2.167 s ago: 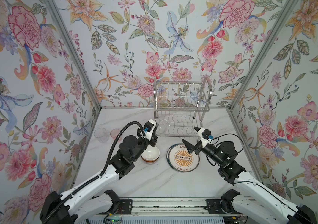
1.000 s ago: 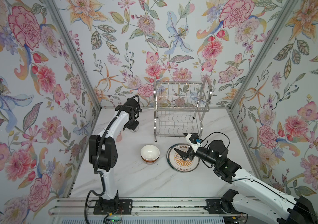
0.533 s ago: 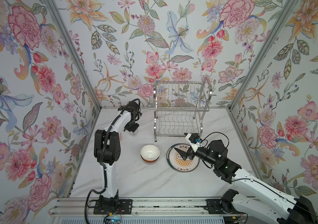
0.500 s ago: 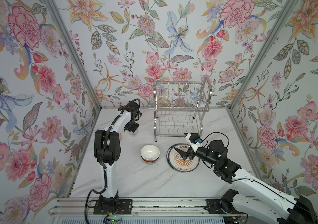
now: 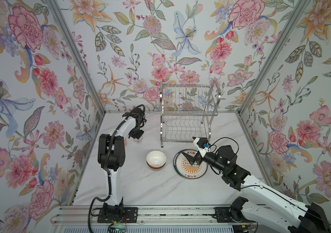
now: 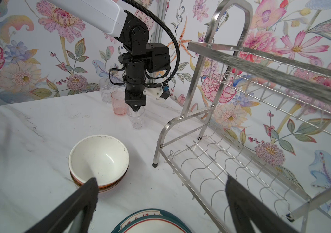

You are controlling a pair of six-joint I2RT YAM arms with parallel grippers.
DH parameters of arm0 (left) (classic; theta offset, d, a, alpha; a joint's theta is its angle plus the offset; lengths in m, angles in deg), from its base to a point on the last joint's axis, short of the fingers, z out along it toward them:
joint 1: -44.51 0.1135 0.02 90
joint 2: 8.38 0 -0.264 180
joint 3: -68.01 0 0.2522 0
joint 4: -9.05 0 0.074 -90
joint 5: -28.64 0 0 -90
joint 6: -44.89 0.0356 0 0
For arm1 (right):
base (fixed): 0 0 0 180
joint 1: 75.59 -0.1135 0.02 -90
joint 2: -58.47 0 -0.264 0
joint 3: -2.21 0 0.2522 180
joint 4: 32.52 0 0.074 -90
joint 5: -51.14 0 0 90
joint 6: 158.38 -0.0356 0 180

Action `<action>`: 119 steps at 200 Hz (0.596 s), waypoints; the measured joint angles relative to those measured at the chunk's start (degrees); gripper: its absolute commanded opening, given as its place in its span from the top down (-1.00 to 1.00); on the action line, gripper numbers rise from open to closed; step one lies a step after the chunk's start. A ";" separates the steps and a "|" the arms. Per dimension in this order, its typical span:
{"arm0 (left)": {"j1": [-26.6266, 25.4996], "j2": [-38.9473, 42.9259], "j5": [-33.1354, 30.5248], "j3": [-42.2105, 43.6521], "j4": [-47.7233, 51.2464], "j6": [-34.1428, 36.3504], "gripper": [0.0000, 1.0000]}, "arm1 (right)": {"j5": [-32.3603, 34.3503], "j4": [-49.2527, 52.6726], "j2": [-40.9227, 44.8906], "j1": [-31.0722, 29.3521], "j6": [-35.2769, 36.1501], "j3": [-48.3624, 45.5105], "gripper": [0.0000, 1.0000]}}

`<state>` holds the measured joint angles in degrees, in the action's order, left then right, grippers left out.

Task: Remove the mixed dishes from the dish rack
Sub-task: 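Lower the clear cup beside the pink cup and open the left gripper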

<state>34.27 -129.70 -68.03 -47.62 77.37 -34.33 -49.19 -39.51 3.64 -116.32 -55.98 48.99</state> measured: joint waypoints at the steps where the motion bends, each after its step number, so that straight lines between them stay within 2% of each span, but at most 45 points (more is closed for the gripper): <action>1: 0.00 0.00 -0.02 0.02 -0.04 0.00 0.80 | 0.02 -0.02 -0.02 -0.02 0.00 0.00 -0.98; 51: 0.22 -0.20 -0.20 1.03 -1.11 -0.02 0.69 | 0.33 -0.44 -0.79 -0.46 0.00 -0.02 -0.98; 76: 0.22 -0.20 -0.22 1.38 -1.99 -0.07 0.48 | 0.35 -0.96 -0.81 -0.46 -0.02 -0.07 -0.98; 119: 0.46 -0.20 -0.24 1.46 -2.36 -0.20 0.31 | 0.61 -1.42 -0.81 -0.46 -0.20 -0.13 -0.98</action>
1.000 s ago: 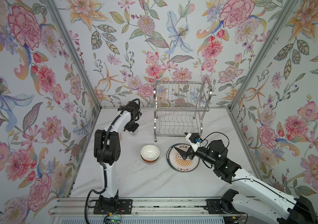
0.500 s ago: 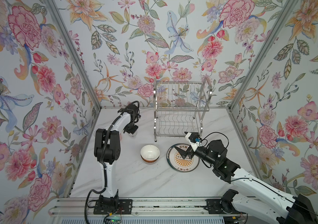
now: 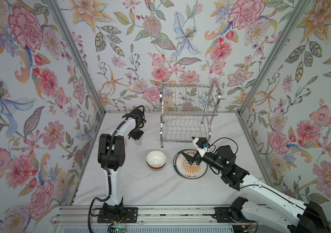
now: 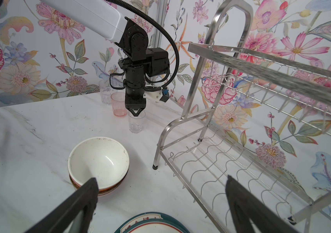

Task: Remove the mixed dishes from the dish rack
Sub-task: 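Lower the clear cup beside the pink cup and open the left gripper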

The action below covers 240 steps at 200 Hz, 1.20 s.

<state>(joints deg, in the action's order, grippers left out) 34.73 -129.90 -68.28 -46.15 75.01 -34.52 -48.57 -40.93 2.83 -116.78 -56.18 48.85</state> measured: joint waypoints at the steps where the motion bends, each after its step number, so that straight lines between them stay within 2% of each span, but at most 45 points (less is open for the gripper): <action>1: 0.02 0.00 -0.02 -0.02 0.04 -0.04 0.30 | 0.00 0.00 0.00 0.00 0.00 0.00 -0.98; 40: 0.09 0.02 -2.10 -4.50 1.84 -1.09 0.03 | 0.13 -0.42 -0.04 0.00 -0.31 0.00 -0.98; 72: 0.09 1.51 -3.17 -8.02 2.27 -2.36 -0.37 | 0.13 -1.55 -0.66 0.00 -0.70 -0.02 -0.98; 109: -0.55 5.99 -5.57 -10.88 4.48 -3.56 -0.64 | 1.03 -2.60 -1.62 0.00 -0.68 -0.02 -0.98; 127: -1.25 9.03 -6.93 -12.04 4.98 -4.94 -0.83 | 2.89 -2.69 -1.81 -0.26 -0.70 -0.02 -0.98; 131: -1.51 9.84 -7.19 -12.04 4.96 -5.40 -0.93 | 3.23 -2.80 -1.81 -0.26 -0.72 -0.02 -0.98; 147: -2.84 14.14 -8.59 -10.88 3.48 -6.08 -0.98 | 4.92 -3.65 -1.77 -0.31 -0.70 -0.07 -0.98; 167: -4.35 22.84 -9.88 -3.63 -2.36 -6.97 -0.99 | 6.71 -4.28 -1.46 -0.31 -0.63 -0.33 -0.98; 184: -5.16 31.80 -10.29 5.92 -9.94 -7.45 -0.99 | 8.24 -4.24 -0.83 -0.20 -0.42 -0.48 -0.98; 240: -5.25 65.37 -9.86 49.99 -42.34 -7.65 -0.98 | 17.22 -4.04 4.31 1.86 1.36 -1.92 -0.98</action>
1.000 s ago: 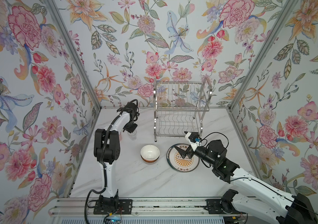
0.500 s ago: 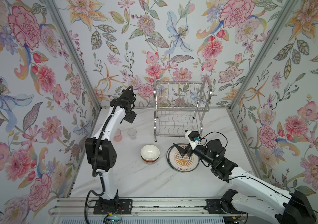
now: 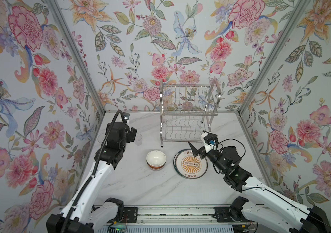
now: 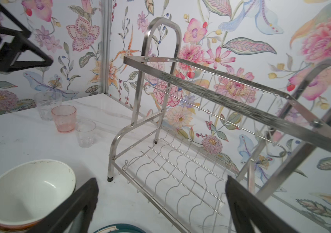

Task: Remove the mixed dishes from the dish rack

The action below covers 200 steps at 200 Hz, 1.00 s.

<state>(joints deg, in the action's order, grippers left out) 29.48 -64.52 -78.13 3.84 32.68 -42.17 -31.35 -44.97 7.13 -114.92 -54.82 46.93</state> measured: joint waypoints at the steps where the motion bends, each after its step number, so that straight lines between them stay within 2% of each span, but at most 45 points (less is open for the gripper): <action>1: 0.00 0.74 0.00 1.03 -0.83 0.15 -0.98 | 0.17 0.02 0.22 0.17 -0.02 -0.11 -0.98; 35: 0.00 13.79 -1.31 22.27 -19.04 2.49 -0.99 | 2.43 0.55 4.17 6.27 -1.25 -2.08 -0.98; 66: 0.00 14.71 -4.79 32.13 -30.97 3.69 -0.99 | 4.39 0.68 6.45 11.82 -4.26 -3.54 -0.98; 117: 0.02 2.95 -8.02 41.38 -51.80 3.65 -0.99 | 7.45 1.42 10.08 21.31 -9.68 -10.43 -0.98; 162: 1.51 -11.19 -9.20 43.60 -68.91 2.91 -0.98 | 9.94 -2.49 10.84 28.94 -13.35 -19.67 -0.98; 200: 3.28 -21.49 -8.76 43.74 -80.06 0.90 -0.99 | 12.55 -8.31 7.72 31.69 -14.53 -24.39 -0.98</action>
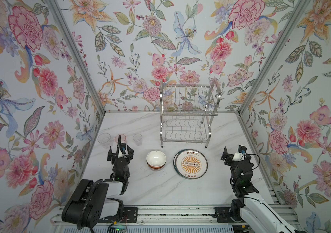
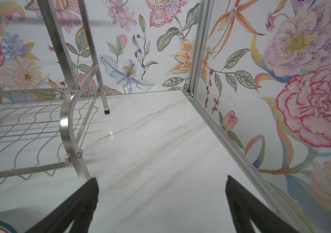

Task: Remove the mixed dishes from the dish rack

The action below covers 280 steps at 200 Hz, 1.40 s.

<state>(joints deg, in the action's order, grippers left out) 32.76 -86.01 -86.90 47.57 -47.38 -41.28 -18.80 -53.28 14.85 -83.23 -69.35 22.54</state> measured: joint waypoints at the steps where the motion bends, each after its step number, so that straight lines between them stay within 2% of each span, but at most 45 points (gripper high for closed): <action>1: 0.07 -0.35 0.04 -0.02 -0.33 0.02 -0.99 | 0.09 -0.22 -0.28 0.07 0.02 0.00 -0.98; 61: 2.78 -13.14 1.51 -0.15 -14.21 -1.57 -0.99 | -0.76 -13.94 -15.85 2.32 0.04 -0.61 -0.98; 161: 4.31 -13.77 5.84 -2.80 -11.91 -2.67 -0.99 | -8.13 -31.26 -43.52 6.25 0.46 5.35 -0.98; 280: 4.31 -13.77 5.79 -2.80 -11.89 -2.86 -0.99 | -7.63 -30.86 -44.89 4.94 0.96 8.81 -0.98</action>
<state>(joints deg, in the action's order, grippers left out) 37.07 -99.78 -81.11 44.77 -59.28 -44.14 -26.43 -84.14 -30.04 -78.29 -68.39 31.35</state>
